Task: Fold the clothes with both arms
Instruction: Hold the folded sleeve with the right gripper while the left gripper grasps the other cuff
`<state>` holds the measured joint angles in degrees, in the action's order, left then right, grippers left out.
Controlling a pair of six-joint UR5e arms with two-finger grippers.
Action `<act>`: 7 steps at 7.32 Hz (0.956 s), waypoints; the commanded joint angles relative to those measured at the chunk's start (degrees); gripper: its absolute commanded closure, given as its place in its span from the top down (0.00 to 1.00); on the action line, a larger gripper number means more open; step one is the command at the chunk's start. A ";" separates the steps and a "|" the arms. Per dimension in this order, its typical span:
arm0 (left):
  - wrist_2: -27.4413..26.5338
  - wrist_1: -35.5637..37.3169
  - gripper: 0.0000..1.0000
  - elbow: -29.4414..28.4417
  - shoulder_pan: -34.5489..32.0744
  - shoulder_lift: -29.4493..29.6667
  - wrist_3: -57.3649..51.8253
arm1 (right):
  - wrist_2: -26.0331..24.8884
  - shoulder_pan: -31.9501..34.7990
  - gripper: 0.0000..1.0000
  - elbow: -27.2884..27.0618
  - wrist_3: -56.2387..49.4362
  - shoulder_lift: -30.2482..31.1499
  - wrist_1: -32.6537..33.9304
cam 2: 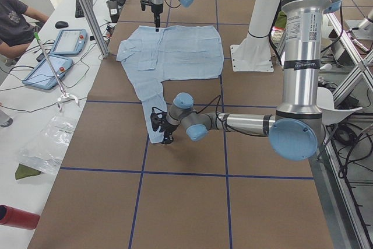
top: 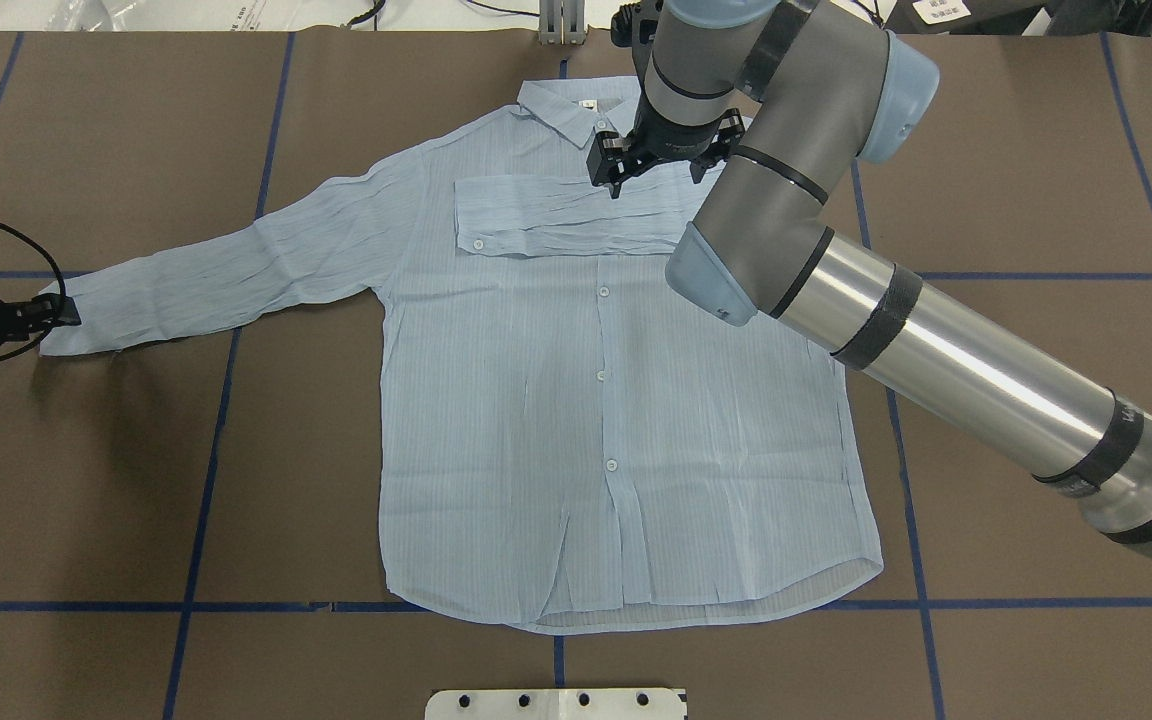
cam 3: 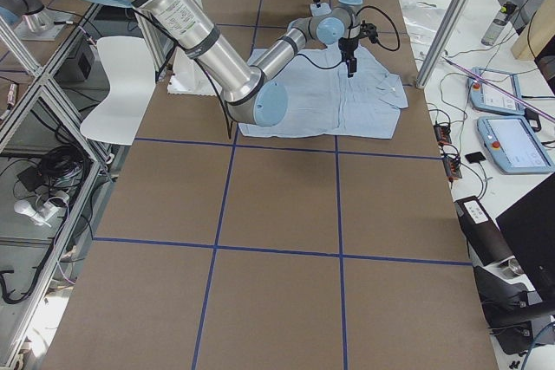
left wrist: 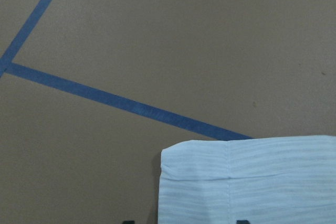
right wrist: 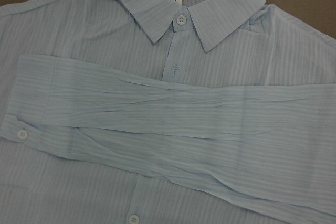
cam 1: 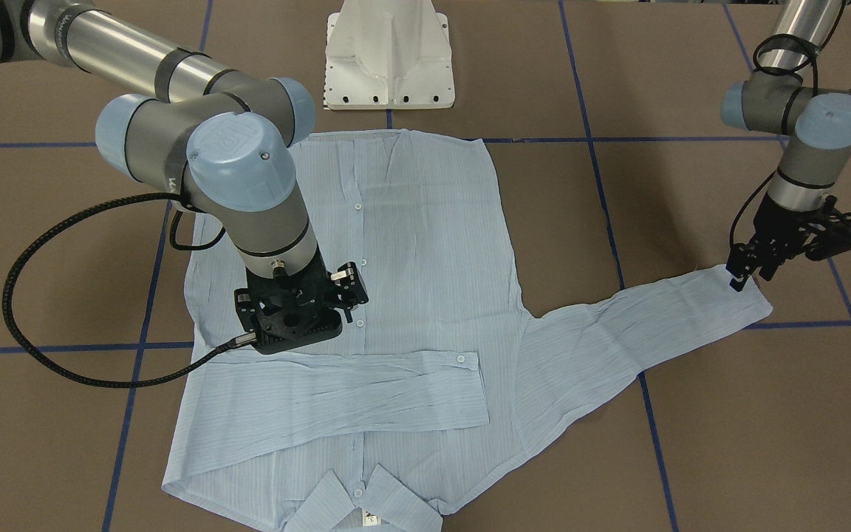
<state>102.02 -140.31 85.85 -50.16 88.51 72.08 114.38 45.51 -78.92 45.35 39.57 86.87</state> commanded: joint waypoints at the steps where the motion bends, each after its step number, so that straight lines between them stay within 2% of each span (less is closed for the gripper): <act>1: 0.02 0.03 0.65 0.02 0.15 0.00 -0.01 | -0.03 0.01 1.00 -0.01 0.00 0.15 -0.03; 4: 0.02 -0.06 0.53 0.02 0.15 0.00 -0.01 | -0.03 0.02 1.00 -0.01 0.00 0.42 -0.12; 7: 0.02 -0.06 0.47 0.19 0.33 -0.88 -0.10 | -0.03 0.02 1.00 0.08 0.00 0.42 -0.12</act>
<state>102.04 -140.34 85.96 -49.90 87.94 72.01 114.35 45.53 -78.88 45.35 39.98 86.75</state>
